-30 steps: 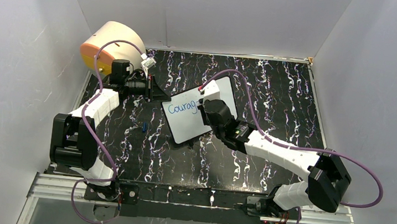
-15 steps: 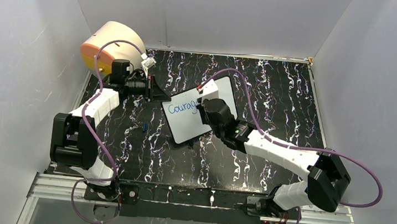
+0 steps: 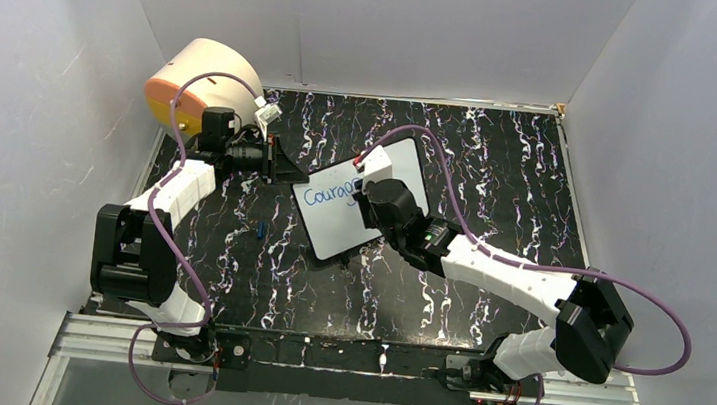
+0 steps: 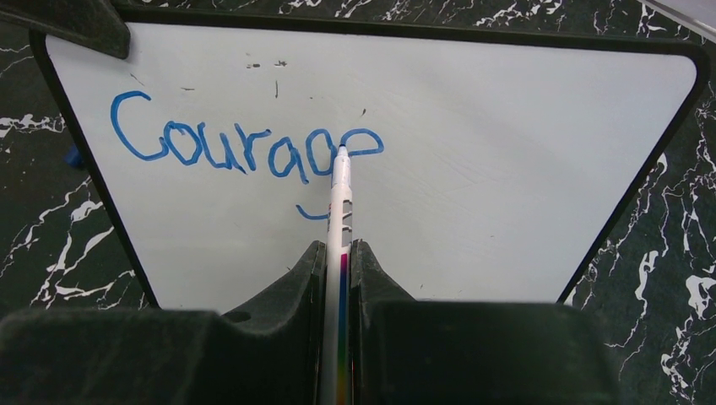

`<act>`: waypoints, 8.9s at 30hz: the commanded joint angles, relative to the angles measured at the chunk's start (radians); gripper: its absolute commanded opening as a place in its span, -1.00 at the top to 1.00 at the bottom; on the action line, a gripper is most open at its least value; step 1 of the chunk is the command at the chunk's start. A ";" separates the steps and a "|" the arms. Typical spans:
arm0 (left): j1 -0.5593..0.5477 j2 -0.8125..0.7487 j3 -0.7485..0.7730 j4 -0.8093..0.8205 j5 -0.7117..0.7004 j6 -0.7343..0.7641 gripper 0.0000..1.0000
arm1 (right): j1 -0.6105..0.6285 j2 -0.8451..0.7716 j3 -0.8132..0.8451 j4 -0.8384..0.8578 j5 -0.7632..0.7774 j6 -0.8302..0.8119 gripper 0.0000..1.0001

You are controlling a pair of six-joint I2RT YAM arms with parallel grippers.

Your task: Write a sentence on the whiteboard

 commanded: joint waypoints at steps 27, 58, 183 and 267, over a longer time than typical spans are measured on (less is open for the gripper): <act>-0.007 0.021 0.004 -0.059 -0.025 0.032 1.00 | -0.005 -0.045 -0.029 0.029 0.088 0.033 1.00; -0.007 0.024 0.012 -0.085 -0.035 0.047 1.00 | -0.062 -0.171 -0.080 0.015 0.050 -0.025 1.00; -0.007 0.032 0.024 -0.110 -0.046 0.066 1.00 | -0.120 -0.090 -0.080 0.018 0.013 -0.010 1.00; -0.008 0.034 0.024 -0.110 -0.034 0.069 1.00 | -0.158 -0.091 -0.088 0.092 0.052 -0.029 1.00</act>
